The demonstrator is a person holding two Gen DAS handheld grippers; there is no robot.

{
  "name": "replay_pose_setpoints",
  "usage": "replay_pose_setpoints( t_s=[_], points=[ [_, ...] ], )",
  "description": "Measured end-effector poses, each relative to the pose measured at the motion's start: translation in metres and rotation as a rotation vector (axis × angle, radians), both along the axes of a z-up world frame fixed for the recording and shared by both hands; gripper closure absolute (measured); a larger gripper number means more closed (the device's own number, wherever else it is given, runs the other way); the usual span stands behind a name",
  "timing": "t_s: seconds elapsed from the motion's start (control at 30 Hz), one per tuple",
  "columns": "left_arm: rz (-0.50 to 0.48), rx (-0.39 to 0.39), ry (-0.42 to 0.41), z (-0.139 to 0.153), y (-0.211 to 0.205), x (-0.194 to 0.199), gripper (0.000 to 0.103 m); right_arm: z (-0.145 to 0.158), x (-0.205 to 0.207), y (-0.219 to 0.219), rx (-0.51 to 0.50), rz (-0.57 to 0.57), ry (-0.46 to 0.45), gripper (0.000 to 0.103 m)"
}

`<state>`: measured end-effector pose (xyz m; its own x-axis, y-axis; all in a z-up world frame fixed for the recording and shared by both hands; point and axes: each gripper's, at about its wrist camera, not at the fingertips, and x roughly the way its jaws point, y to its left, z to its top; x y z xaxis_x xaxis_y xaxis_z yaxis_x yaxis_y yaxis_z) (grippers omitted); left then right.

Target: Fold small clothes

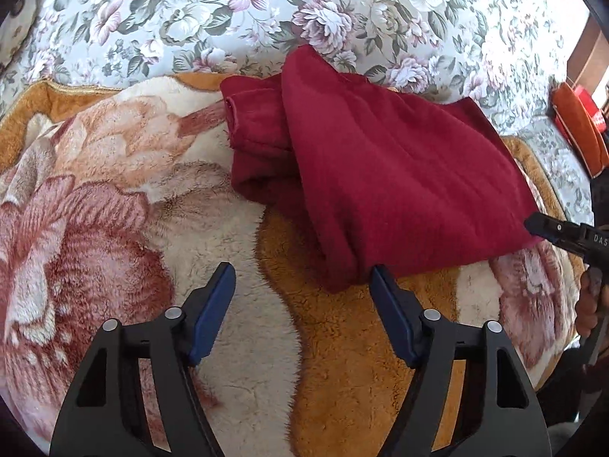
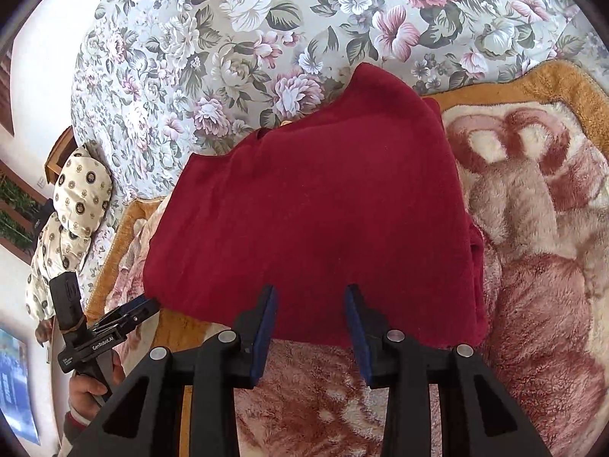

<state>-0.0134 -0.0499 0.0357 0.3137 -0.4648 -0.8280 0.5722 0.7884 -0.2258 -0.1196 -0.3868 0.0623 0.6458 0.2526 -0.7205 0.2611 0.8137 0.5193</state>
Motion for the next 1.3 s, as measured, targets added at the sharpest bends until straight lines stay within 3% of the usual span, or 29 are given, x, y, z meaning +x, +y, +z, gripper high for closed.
replay_pose_setpoints(
  t_s=[0.07, 0.13, 0.17, 0.27, 0.43, 0.53, 0.63, 0.7, 0.83, 0.97, 1.1, 1.2, 1.3],
  points=[
    [-0.048, 0.017, -0.004, -0.002, -0.006, 0.001, 0.046, -0.001, 0.001, 0.0, 0.001, 0.004, 0.0, 0.068],
    [-0.097, -0.001, 0.003, -0.003, -0.012, 0.0, 0.076, -0.001, 0.002, 0.001, 0.002, 0.003, 0.0, 0.068],
    [-0.12, -0.021, 0.013, -0.003, -0.015, 0.0, 0.082, 0.0, 0.002, 0.002, 0.005, 0.004, -0.003, 0.068],
    [-0.15, -0.002, -0.01, -0.001, -0.022, 0.001, 0.085, 0.003, 0.005, 0.007, 0.002, 0.013, -0.009, 0.068],
    [-0.172, -0.055, 0.014, 0.007, -0.002, 0.007, 0.088, 0.019, 0.007, 0.02, 0.002, 0.05, -0.048, 0.068],
    [-0.163, -0.028, 0.036, -0.001, 0.007, 0.008, 0.093, 0.023, 0.015, 0.031, -0.005, 0.093, -0.069, 0.068],
    [-0.1, -0.06, 0.073, -0.008, 0.026, 0.01, 0.093, 0.006, 0.03, 0.039, -0.022, 0.119, -0.002, 0.068],
    [-0.076, -0.025, 0.053, -0.008, 0.031, 0.006, 0.093, -0.01, 0.036, 0.04, -0.001, 0.11, 0.064, 0.067],
    [-0.088, -0.041, 0.005, 0.014, 0.026, -0.009, 0.093, 0.002, 0.036, 0.042, 0.0, 0.113, 0.02, 0.068],
    [-0.033, -0.109, -0.04, 0.041, 0.011, -0.015, 0.092, 0.027, 0.053, 0.048, -0.033, 0.11, -0.045, 0.068],
    [0.068, -0.134, -0.065, 0.048, -0.011, -0.007, 0.055, 0.044, 0.092, 0.061, -0.104, 0.125, -0.089, 0.068],
    [0.159, -0.171, -0.022, 0.042, -0.017, 0.008, 0.055, 0.043, 0.127, 0.066, -0.144, 0.135, -0.079, 0.068],
    [0.249, -0.154, -0.04, 0.033, -0.018, 0.015, 0.055, 0.034, 0.16, 0.07, -0.174, 0.136, -0.061, 0.068]
  ],
)
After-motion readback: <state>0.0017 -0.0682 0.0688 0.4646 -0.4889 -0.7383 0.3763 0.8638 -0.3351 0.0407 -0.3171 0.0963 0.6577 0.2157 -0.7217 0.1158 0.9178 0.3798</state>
